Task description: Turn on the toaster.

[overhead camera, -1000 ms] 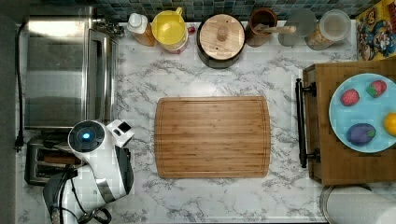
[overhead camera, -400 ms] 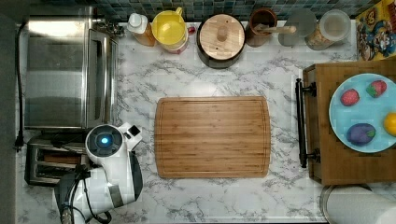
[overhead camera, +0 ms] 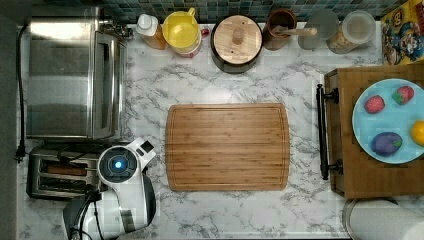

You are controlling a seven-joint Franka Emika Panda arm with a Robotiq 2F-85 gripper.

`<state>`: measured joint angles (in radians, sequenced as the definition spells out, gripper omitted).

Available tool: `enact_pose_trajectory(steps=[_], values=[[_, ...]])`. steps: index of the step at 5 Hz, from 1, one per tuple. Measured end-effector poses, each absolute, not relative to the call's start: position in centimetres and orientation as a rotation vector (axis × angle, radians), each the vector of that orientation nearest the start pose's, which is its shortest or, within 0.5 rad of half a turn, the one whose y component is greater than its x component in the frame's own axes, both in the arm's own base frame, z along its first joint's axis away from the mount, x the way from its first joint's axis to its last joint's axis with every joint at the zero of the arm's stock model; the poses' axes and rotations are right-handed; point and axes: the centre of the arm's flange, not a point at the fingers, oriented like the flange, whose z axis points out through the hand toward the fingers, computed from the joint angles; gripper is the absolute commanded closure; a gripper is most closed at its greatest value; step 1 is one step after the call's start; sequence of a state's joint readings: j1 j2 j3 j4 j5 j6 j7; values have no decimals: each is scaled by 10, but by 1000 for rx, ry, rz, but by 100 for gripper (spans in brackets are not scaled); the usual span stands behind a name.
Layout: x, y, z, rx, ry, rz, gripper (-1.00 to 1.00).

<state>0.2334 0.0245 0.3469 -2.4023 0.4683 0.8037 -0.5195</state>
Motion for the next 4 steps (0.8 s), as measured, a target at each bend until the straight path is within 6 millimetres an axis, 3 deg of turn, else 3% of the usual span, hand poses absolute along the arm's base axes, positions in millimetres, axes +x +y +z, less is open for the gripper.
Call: enact_pose_trajectory(steps=[4], values=[[405,279,296,-2894,-53,224,100]])
